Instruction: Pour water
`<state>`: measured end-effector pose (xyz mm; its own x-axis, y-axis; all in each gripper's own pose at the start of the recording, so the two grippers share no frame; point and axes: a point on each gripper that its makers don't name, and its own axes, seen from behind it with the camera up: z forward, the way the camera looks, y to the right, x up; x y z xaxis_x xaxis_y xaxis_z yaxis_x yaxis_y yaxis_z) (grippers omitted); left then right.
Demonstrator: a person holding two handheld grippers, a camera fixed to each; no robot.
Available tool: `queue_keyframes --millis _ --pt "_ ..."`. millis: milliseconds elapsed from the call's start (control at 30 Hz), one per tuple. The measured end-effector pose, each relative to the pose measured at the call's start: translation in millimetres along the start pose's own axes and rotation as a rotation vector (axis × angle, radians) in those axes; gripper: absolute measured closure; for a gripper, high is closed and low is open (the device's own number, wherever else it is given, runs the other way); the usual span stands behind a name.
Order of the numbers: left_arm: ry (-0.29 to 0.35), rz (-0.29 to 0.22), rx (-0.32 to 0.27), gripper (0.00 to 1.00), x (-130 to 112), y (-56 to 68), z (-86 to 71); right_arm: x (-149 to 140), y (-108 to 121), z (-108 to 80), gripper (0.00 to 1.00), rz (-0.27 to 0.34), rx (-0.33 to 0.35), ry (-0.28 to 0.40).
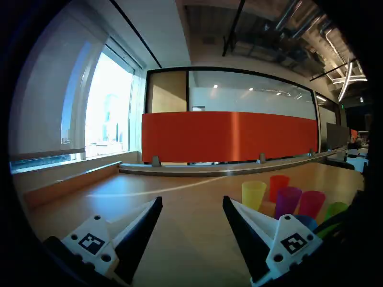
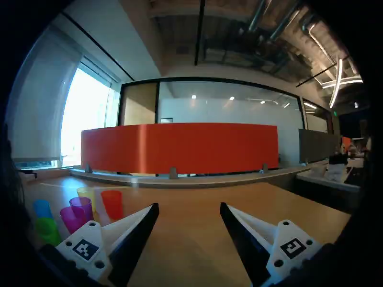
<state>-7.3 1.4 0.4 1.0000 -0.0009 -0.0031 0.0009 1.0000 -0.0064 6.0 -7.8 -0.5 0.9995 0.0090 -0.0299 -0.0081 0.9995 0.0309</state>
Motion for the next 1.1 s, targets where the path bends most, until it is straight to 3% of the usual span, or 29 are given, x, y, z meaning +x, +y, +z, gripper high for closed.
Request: queue_keyframes --millis 1100 --pt "0.000 0.000 0.000 0.07 0.0 -1.1 0.1 -5.7 -2.4 -1.9 0.01 -0.010 0.001 -0.030"
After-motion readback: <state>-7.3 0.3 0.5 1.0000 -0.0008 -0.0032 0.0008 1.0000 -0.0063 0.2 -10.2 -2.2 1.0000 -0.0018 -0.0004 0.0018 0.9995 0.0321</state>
